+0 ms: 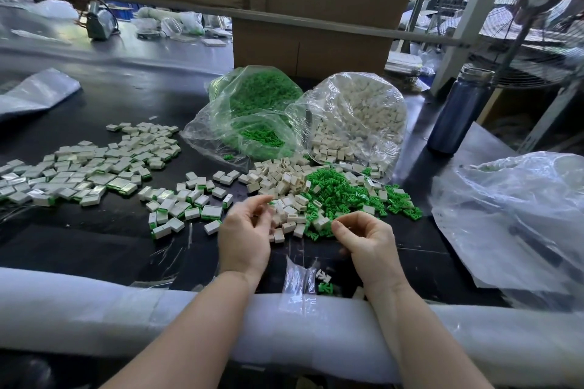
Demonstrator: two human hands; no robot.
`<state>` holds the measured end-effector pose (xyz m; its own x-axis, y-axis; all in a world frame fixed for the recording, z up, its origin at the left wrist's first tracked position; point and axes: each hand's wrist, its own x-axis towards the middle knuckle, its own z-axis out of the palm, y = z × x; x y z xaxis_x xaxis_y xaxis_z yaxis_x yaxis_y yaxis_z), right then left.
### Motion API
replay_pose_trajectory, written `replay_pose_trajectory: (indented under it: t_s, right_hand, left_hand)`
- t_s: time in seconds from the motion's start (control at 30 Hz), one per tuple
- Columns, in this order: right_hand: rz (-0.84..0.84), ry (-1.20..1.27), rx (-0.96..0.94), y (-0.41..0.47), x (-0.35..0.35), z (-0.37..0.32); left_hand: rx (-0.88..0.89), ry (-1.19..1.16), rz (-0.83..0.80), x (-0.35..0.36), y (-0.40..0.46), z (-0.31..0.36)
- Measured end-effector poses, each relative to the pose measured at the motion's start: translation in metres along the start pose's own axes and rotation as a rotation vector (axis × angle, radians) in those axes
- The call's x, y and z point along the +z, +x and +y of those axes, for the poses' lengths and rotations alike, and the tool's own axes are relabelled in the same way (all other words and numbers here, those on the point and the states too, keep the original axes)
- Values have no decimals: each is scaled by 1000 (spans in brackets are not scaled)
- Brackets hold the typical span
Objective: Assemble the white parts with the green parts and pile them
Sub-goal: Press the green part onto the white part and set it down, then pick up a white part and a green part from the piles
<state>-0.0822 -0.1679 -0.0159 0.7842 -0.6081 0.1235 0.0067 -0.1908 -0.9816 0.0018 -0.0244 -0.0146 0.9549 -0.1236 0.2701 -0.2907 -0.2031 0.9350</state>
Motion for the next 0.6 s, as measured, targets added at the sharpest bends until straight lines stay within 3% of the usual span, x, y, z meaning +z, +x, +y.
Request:
replay_pose_trajectory:
  t_s: [0.17, 0.3, 0.6]
  right_hand:
    - [117, -157, -34, 3, -1, 4]
    - [176, -253, -17, 6, -3, 8]
    - [115, -415, -14, 6, -3, 7]
  left_hand:
    - [-90, 137, 243, -6, 10, -6]
    - [-195, 239, 136, -5, 11, -8]
    - [-160, 418, -11, -2, 6, -6]
